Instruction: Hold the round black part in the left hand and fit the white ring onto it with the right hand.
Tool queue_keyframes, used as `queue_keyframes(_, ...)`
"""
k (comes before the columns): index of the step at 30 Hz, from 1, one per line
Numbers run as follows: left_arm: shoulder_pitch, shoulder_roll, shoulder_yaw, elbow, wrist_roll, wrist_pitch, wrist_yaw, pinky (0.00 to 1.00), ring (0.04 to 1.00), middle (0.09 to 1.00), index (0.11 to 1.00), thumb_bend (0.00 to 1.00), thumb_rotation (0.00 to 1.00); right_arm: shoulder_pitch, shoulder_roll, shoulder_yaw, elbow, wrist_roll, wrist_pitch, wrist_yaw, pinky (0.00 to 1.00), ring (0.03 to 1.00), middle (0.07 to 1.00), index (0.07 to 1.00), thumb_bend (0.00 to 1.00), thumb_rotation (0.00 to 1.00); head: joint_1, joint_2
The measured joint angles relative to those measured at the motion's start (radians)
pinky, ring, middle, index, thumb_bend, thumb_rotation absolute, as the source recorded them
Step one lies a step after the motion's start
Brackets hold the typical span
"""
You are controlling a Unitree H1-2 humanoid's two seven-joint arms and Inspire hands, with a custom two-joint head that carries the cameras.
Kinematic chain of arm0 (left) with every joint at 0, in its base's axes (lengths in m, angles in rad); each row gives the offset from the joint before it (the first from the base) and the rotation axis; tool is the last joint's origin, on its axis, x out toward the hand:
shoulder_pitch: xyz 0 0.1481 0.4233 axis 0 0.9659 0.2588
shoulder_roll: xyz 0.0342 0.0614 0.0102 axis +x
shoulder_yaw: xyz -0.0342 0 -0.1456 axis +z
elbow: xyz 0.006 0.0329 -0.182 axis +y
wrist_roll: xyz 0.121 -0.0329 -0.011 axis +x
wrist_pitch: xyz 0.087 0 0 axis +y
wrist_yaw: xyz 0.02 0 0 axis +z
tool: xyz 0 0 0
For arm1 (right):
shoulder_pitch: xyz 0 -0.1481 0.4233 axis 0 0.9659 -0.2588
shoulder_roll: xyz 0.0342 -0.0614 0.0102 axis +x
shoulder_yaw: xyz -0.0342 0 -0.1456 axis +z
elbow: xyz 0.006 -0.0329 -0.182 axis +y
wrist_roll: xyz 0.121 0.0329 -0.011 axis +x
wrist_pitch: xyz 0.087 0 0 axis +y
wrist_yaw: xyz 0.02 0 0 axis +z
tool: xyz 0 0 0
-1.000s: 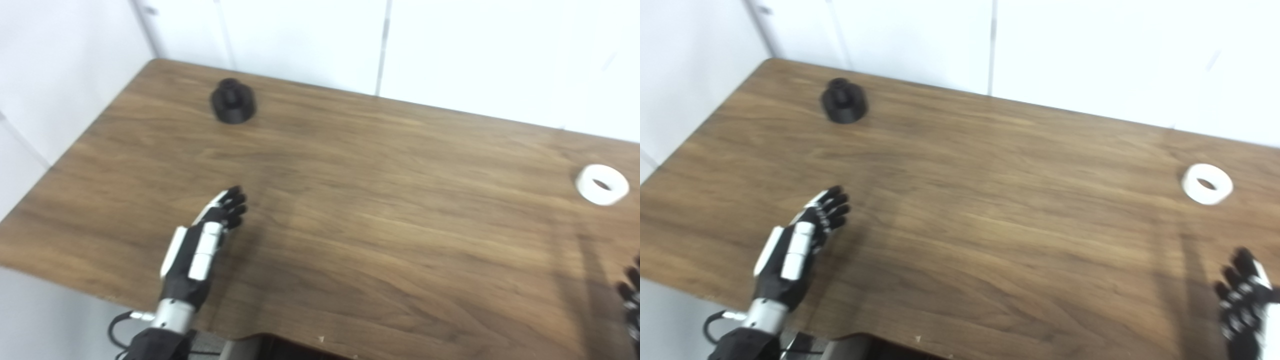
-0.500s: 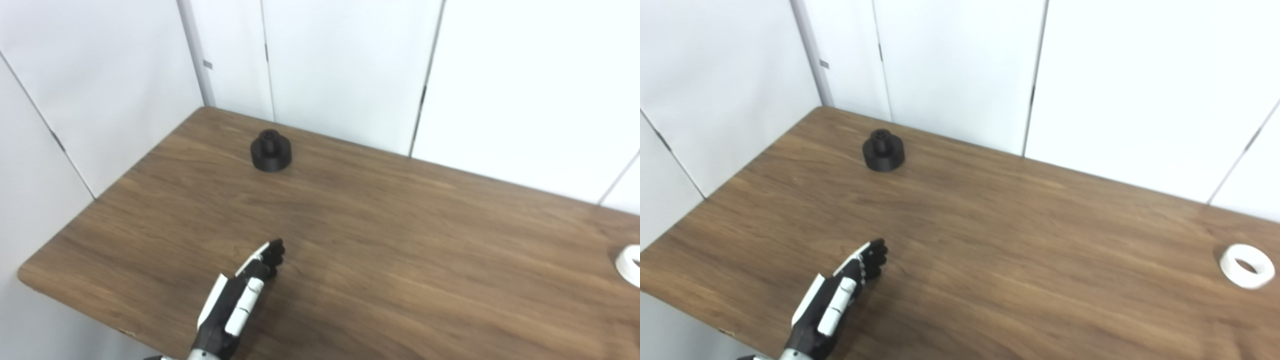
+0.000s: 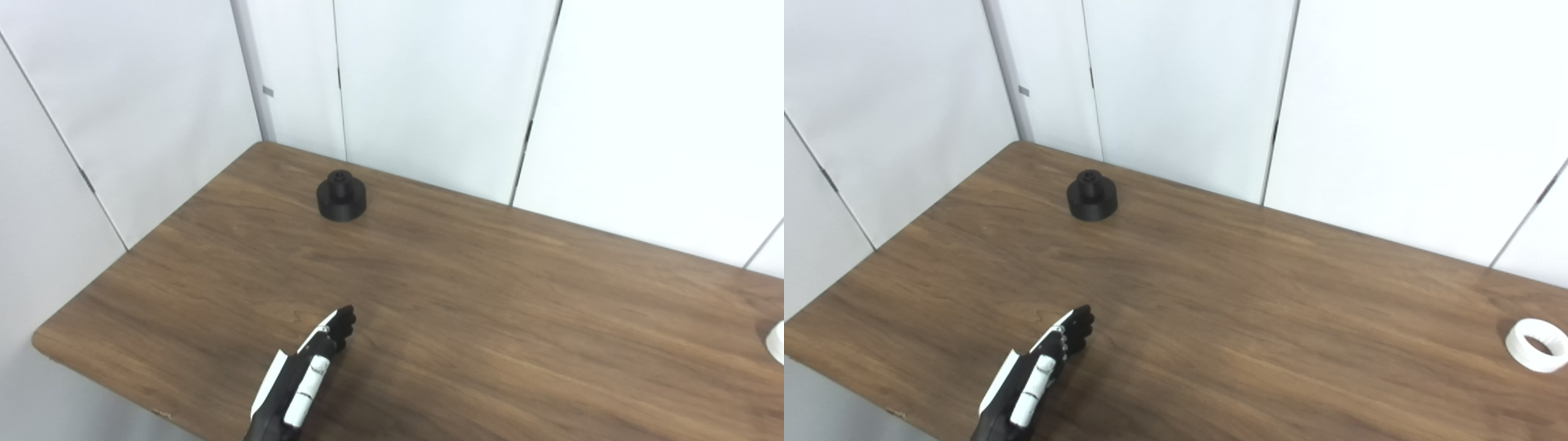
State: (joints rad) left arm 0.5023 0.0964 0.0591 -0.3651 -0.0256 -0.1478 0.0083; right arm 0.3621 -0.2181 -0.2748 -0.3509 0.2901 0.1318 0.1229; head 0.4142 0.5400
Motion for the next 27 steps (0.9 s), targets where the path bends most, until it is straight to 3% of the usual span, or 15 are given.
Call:
queue_keyframes(9,0.002,-0.002,0.006,0.004,-0.024,-0.008,0.014,0.93,0.928,0.932,0.926,0.6,0.88,0.0,0.0,0.004,0.012,-0.004,-0.022,0.001,1.0,1.0,0.977,0.929,0.62,0.96,-0.003,0.006)
queue_keyframes(14,0.003,-0.003,0.032,0.003,-0.02,-0.005,0.036,0.88,0.909,0.916,0.922,0.74,0.56,0.0,0.002,0.01,0.011,-0.011,-0.022,-0.001,1.0,1.0,0.967,0.928,0.59,0.97,0.0,0.0)
queue_keyframes(18,-0.001,-0.002,0.055,-0.006,0.01,-0.001,0.045,0.87,0.881,0.896,0.905,0.81,0.49,0.0,0.008,0.01,0.011,-0.015,-0.025,-0.004,1.0,0.998,0.955,0.92,0.59,0.97,-0.005,0.0)
queue_keyframes(22,-0.039,0.015,0.094,-0.041,0.041,0.048,0.057,0.89,0.871,0.886,0.9,0.9,0.43,0.0,0.01,0.011,0.015,-0.02,-0.036,-0.003,1.0,0.997,0.952,0.919,0.59,0.97,-0.009,0.002)
queue_keyframes(27,-0.155,0.058,0.147,-0.078,0.059,0.147,0.056,0.9,0.897,0.896,0.898,0.99,0.34,-0.002,0.014,0.025,0.018,-0.022,-0.046,-0.003,1.0,1.0,0.95,0.924,0.58,0.98,-0.009,-0.005)
